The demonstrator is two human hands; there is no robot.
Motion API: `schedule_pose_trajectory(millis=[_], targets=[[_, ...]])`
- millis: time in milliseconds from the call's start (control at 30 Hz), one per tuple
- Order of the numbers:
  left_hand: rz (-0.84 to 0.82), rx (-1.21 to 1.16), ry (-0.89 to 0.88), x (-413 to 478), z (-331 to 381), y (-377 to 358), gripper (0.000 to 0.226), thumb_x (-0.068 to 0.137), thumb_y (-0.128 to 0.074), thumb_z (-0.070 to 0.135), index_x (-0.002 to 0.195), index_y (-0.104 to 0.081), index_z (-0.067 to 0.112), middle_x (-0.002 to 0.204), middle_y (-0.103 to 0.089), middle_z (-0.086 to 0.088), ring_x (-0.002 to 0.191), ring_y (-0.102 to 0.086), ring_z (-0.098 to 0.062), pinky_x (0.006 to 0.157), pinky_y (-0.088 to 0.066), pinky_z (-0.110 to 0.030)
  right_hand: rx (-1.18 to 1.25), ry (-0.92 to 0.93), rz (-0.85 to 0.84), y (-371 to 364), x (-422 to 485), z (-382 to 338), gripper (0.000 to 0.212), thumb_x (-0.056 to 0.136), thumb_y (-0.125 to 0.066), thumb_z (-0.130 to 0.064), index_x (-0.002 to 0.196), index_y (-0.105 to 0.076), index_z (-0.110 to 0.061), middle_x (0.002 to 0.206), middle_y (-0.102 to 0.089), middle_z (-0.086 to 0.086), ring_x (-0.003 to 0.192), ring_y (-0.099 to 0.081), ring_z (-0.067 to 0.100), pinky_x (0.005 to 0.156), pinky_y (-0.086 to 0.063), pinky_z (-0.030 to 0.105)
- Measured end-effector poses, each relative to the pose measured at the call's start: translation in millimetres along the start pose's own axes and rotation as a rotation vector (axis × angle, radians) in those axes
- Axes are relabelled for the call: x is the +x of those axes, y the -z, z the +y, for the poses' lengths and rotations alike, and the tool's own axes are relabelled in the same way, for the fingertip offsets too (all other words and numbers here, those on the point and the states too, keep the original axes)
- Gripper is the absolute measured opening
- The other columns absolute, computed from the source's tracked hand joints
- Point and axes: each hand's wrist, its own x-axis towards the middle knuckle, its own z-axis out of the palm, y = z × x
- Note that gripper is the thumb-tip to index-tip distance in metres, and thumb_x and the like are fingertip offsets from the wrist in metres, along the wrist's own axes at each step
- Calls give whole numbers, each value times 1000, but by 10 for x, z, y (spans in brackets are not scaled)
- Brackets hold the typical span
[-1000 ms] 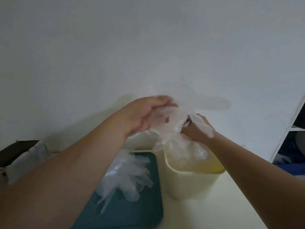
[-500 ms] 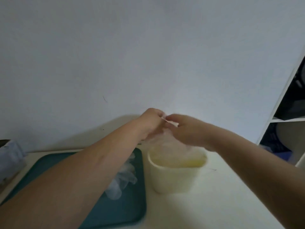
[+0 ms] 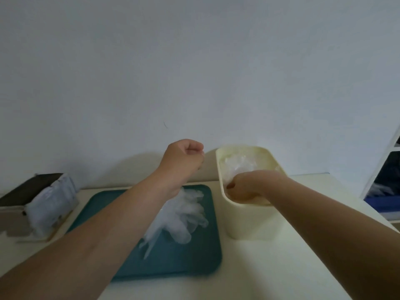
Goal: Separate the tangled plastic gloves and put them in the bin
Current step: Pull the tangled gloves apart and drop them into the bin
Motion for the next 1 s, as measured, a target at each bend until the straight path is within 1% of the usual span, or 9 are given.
schedule_pose_trajectory(millis=[300,400,500,567,600,667,767,933,1000], targets=[[23,28,-20,-282,-163,429,19,93,-70,4,101,-78,19,100,-78,-1,97,-76,-19,94,-62,-37,-260,-14,39,545,-432,-362,50,98,-50,-40,141,-55,-16,134,-57,6,120,-57,30,108,-46,43],[88,88,-11,-331,-273,709,20,94,-69,4,101,-78,21,100,-79,3,95,-76,-18,94,-62,-37,-187,86,249,713,-722,-653,15,98,-48,-13,104,-61,-8,96,-59,3,90,-60,23,85,-53,34],[132,257,-24,-362,-474,969,20,96,-68,8,99,-76,26,100,-75,10,92,-72,-11,91,-60,-30,23,285,394,639,-873,-1054,17,89,-48,-12,78,-59,-20,82,-59,-1,81,-60,23,71,-49,32],[96,469,-22,-403,-632,1103,20,97,-65,11,107,-73,26,103,-69,14,92,-65,0,79,-52,-17,191,411,362,445,-785,-1300,26,94,-49,-16,106,-72,-22,111,-69,-1,104,-64,24,90,-53,35],[73,571,-2,-413,-740,1173,20,97,-64,14,111,-71,27,105,-65,14,94,-62,-1,77,-48,-17,241,443,328,316,-715,-1431,35,98,-49,-18,126,-69,-22,130,-66,-1,118,-62,23,101,-51,36],[47,688,33,-420,-952,1247,22,97,-65,23,118,-68,27,114,-60,12,107,-61,-9,85,-46,-24,303,424,263,30,-592,-1574,43,101,-49,-22,142,-59,-24,144,-60,-1,125,-59,22,106,-49,36],[61,713,55,-364,-1183,1307,36,93,-70,35,127,-65,22,123,-60,7,114,-60,-17,95,-47,-31,322,297,194,-378,-364,-1634,47,101,-52,-43,145,-53,-28,146,-58,0,126,-60,25,102,-50,38],[95,563,99,-207,-1375,1401,22,79,-82,25,96,-68,19,83,-69,6,79,-66,-15,72,-56,-33,347,155,239,-601,-92,-1611,37,88,-62,-55,113,-71,-29,119,-73,2,107,-67,27,94,-55,40],[95,460,115,-181,-1425,1415,14,79,-84,15,87,-73,19,75,-72,2,70,-66,-13,62,-55,-26,345,142,244,-600,-44,-1587,38,88,-62,-55,114,-71,-28,113,-73,2,101,-68,26,91,-57,41]])
